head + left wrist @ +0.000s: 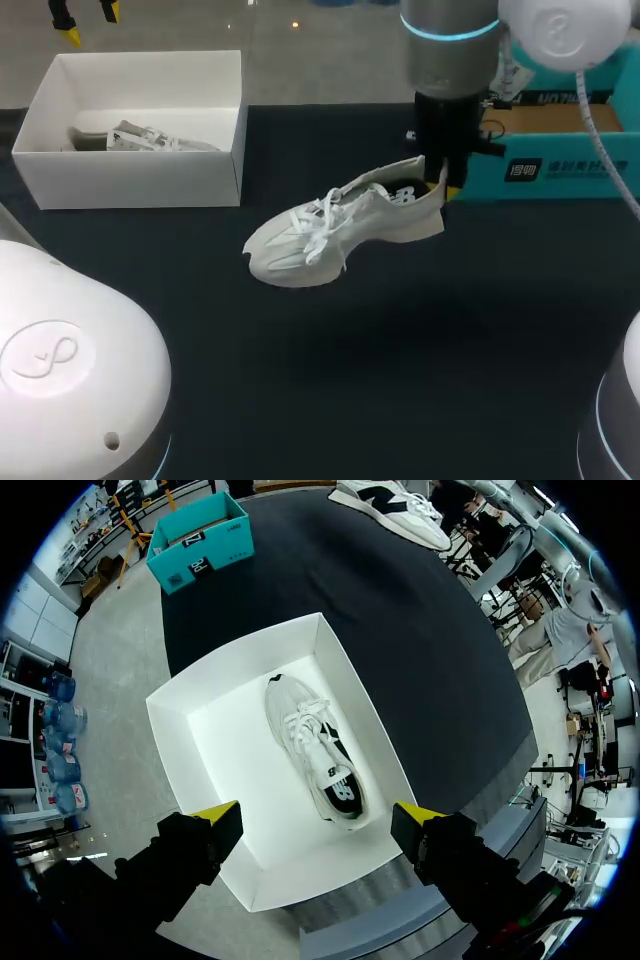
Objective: Take the shoe out of the shoebox, open the shoe tongue, remove and reinsert the insole, then place the shoe into the shoebox
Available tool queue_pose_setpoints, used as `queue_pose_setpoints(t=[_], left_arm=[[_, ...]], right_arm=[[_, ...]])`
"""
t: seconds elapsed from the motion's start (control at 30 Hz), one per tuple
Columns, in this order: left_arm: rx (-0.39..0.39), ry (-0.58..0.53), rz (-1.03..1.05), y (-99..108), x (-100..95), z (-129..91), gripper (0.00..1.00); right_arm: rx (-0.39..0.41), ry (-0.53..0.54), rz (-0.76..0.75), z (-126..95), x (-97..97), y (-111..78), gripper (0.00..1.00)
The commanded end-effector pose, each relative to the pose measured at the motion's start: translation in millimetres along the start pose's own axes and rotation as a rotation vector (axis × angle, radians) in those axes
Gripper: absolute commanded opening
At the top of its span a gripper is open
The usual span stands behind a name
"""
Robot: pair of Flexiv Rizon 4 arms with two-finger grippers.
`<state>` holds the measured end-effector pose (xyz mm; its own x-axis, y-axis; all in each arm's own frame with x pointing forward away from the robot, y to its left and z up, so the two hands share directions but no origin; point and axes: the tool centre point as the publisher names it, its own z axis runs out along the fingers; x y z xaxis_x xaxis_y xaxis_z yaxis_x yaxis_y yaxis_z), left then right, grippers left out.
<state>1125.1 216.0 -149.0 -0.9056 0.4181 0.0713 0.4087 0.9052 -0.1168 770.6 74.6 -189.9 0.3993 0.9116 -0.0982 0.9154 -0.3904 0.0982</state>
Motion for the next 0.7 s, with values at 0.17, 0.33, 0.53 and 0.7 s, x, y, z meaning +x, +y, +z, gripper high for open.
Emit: queue_pose_setpoints(t=[0.17, 0.33, 0.53, 0.7], left_arm=[[0.0, 0.001, 0.001, 0, -0.2, 0, 1.0], [0.0, 0.001, 0.001, 0, -0.2, 0, 1.0], [0.0, 0.001, 0.001, 0, -0.2, 0, 1.0], [0.0, 0.001, 0.001, 0, -0.2, 0, 1.0]], right_arm=[[0.034, 0.012, -0.009, 21, -11.3, -11.6, 0.0], [0.066, -0.052, -0.038, 46, -7.7, -16.2, 0.0], [0.056, -0.078, -0.026, 82, -3.9, -18.3, 0.0], [0.048, -0.075, -0.024, 111, 1.1, -18.8, 0.0]])
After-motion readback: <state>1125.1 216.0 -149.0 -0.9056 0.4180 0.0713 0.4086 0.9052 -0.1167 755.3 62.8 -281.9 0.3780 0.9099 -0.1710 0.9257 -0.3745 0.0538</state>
